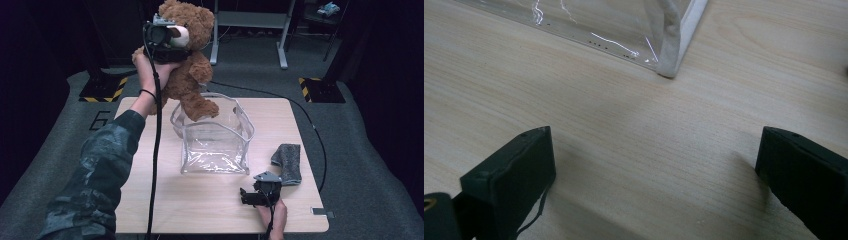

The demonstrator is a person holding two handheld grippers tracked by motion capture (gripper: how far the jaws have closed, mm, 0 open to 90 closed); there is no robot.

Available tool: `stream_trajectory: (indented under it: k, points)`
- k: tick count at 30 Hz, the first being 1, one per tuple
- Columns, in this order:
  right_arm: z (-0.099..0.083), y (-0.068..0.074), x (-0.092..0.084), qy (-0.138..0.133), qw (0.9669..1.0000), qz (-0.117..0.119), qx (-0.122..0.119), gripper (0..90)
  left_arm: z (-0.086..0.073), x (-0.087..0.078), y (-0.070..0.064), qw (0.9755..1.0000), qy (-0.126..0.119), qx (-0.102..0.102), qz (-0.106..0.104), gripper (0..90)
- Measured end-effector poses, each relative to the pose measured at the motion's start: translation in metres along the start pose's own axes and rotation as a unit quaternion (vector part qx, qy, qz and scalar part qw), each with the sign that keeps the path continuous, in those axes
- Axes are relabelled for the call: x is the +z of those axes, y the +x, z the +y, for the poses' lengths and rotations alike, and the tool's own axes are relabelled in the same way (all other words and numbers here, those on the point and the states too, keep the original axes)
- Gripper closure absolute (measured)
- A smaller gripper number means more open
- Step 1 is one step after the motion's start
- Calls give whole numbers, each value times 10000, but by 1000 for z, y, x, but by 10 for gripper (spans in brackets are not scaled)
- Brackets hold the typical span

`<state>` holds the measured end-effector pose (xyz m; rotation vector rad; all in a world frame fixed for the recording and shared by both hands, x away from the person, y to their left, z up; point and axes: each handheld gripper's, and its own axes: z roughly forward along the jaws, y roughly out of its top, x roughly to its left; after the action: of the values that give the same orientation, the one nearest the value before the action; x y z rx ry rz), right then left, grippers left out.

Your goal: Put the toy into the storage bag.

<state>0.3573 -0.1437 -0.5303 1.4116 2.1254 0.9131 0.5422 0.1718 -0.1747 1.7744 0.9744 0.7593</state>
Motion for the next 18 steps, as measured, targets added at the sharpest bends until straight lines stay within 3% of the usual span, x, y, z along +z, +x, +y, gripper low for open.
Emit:
stream_trajectory:
  k: [18]
  points:
    - [0,0,0,-4,10000,1,0,19,-10,41,-36,9990,-222,-221,-329,453]
